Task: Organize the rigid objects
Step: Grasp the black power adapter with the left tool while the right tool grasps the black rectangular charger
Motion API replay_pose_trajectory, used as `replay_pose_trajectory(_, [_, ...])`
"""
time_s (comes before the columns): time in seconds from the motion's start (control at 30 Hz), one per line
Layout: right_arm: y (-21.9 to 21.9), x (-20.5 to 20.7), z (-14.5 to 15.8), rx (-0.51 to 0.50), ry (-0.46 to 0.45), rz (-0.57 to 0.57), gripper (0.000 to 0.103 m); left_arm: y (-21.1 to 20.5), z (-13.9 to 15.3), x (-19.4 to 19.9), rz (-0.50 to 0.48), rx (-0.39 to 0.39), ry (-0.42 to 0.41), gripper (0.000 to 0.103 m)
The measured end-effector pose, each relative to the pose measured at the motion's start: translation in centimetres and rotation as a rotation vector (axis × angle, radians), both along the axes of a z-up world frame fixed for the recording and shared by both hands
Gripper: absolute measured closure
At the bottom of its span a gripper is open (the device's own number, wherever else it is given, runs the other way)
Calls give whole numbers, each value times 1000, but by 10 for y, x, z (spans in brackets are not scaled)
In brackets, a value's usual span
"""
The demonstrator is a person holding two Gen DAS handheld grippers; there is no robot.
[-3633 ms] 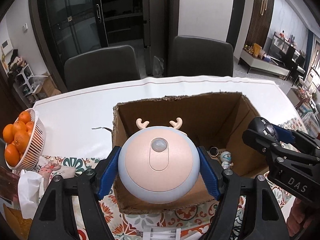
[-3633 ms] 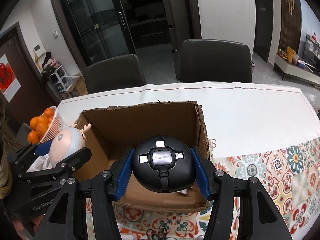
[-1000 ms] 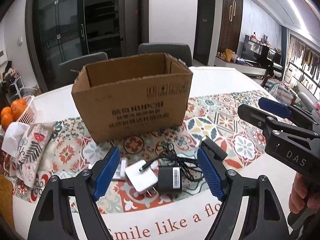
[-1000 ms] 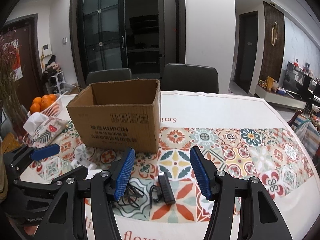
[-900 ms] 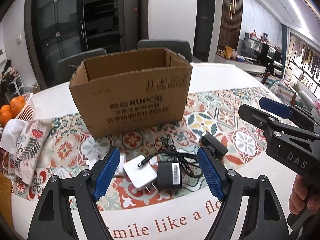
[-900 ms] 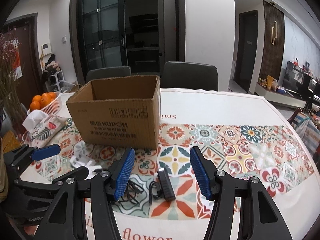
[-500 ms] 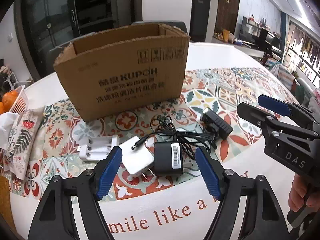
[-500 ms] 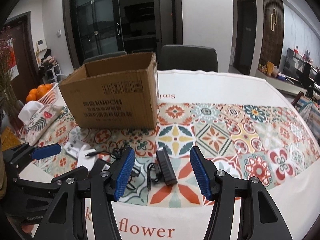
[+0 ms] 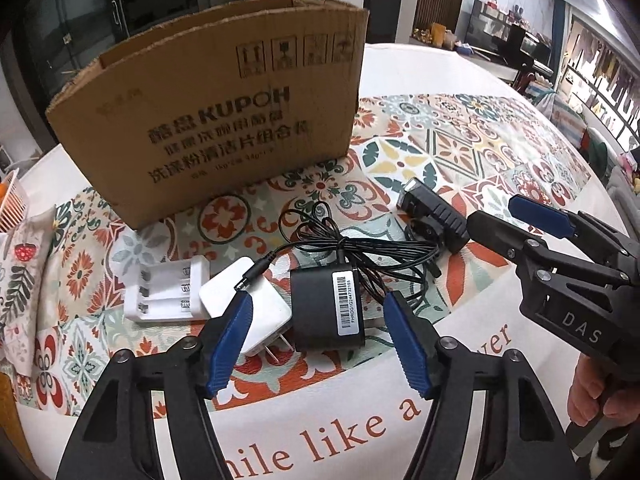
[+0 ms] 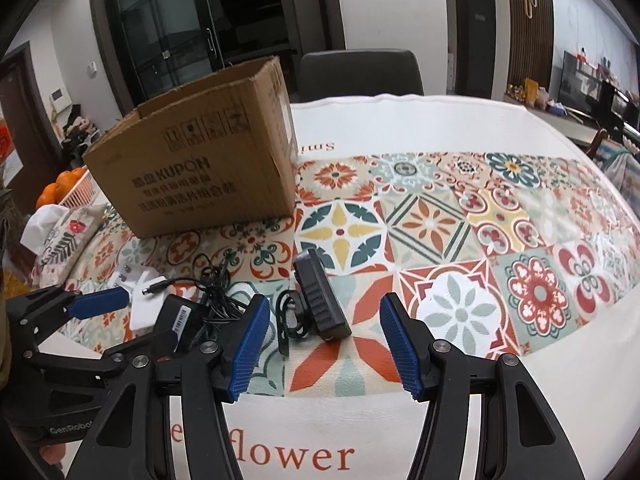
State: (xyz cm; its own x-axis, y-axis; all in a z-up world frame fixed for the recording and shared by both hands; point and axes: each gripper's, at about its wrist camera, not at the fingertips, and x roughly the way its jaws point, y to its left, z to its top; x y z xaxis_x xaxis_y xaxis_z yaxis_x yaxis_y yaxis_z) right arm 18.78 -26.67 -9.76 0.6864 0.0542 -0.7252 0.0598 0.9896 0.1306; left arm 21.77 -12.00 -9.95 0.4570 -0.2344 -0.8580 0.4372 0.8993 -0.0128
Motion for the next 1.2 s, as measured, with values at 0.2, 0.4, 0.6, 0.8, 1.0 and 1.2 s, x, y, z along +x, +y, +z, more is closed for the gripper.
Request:
replay_pose_trajectory(0.2, [-1, 6, -12, 0, 33, -7, 45, -4, -7, 8, -16, 27, 7, 42])
replay_pose_trajectory(0.4, [-2, 9, -18, 9, 45, -13, 45, -7, -13, 15, -35, 29, 18, 47])
replay_pose_trajectory(0.6, [-4, 12, -20, 12, 45, -18, 45, -11, -18, 20, -44, 27, 27, 51])
replay_pose_trajectory(0.8, [-9, 13, -24, 31, 51, -19, 45, -18, -21, 22, -62, 24, 48, 59])
replay_pose_trajectory(1.0, [-11, 13, -26, 40, 54, -8, 45, -19, -26, 24, -72, 9, 68, 59])
replay_pose_trajectory(1.2, [-6, 23, -29, 37, 57, 5, 45, -15, -29, 28, -59, -20, 103, 59])
